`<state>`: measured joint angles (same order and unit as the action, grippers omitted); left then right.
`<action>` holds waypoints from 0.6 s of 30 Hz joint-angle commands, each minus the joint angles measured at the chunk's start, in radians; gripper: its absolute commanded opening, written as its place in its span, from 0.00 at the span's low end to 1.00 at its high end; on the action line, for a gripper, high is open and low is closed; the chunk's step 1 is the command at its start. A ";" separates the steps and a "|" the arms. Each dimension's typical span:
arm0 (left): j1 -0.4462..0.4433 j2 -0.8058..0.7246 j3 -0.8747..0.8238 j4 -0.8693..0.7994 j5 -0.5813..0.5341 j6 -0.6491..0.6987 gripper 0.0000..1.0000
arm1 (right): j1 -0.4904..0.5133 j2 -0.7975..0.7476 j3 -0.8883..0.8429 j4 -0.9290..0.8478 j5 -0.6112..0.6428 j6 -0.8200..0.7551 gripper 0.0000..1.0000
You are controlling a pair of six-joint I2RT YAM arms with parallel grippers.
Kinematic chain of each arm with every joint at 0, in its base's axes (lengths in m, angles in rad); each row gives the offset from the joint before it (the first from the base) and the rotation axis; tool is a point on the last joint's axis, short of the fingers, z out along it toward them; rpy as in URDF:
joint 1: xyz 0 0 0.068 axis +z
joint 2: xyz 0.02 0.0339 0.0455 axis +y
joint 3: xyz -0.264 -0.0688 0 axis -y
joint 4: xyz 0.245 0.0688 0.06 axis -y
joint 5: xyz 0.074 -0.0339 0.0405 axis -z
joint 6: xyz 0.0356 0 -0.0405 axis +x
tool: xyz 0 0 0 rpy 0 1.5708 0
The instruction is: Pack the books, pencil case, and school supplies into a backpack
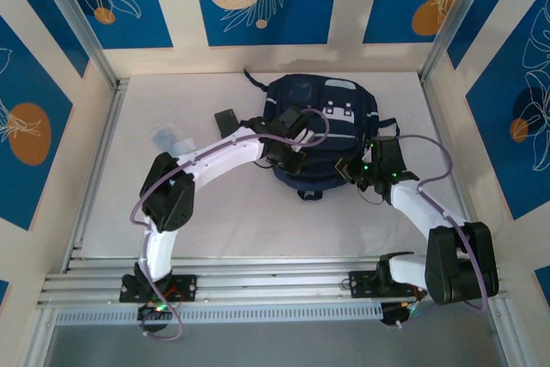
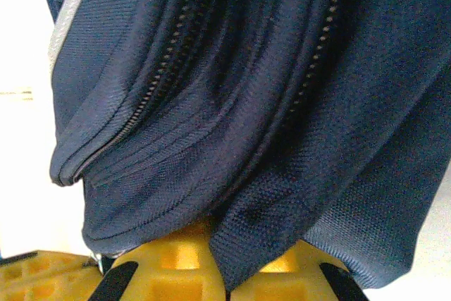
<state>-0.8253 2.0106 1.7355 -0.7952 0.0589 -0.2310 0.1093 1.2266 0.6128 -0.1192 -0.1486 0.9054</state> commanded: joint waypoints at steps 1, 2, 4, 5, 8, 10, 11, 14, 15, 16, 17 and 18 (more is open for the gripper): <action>0.079 -0.049 -0.027 -0.151 -0.156 0.054 0.00 | -0.038 -0.018 0.081 -0.088 0.014 -0.203 0.00; 0.098 -0.049 -0.027 -0.142 -0.186 0.058 0.00 | -0.050 -0.015 0.089 -0.104 0.008 -0.227 0.00; 0.133 -0.042 -0.024 -0.121 -0.242 0.065 0.00 | -0.073 -0.007 0.100 -0.121 0.002 -0.263 0.00; 0.152 -0.034 -0.019 -0.115 -0.264 0.064 0.00 | -0.090 -0.001 0.107 -0.128 -0.002 -0.282 0.00; 0.194 -0.022 -0.024 -0.091 -0.278 0.044 0.00 | -0.142 0.030 0.137 -0.145 0.002 -0.321 0.00; 0.193 -0.030 -0.052 -0.062 -0.259 0.033 0.00 | -0.177 0.064 0.161 -0.136 -0.011 -0.325 0.00; 0.187 -0.038 -0.072 -0.038 -0.225 0.030 0.00 | -0.192 0.088 0.178 -0.124 -0.029 -0.324 0.00; 0.175 -0.056 -0.119 0.015 -0.191 0.018 0.00 | -0.218 0.162 0.245 -0.118 -0.064 -0.334 0.00; 0.177 -0.058 -0.123 0.019 -0.201 0.017 0.00 | -0.226 0.179 0.271 -0.126 -0.076 -0.340 0.00; 0.178 -0.058 -0.123 0.024 -0.220 0.026 0.00 | -0.234 0.201 0.299 -0.140 -0.096 -0.348 0.00; 0.183 -0.057 -0.125 0.036 -0.237 0.044 0.00 | -0.242 0.214 0.321 -0.153 -0.122 -0.362 0.00; 0.190 -0.056 -0.130 0.058 -0.244 0.066 0.00 | -0.245 0.220 0.336 -0.164 -0.136 -0.373 0.00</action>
<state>-0.6849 1.9995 1.6333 -0.6704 -0.0391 -0.1890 -0.0845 1.4414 0.8650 -0.3035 -0.2974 0.5995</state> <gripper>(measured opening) 0.050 0.062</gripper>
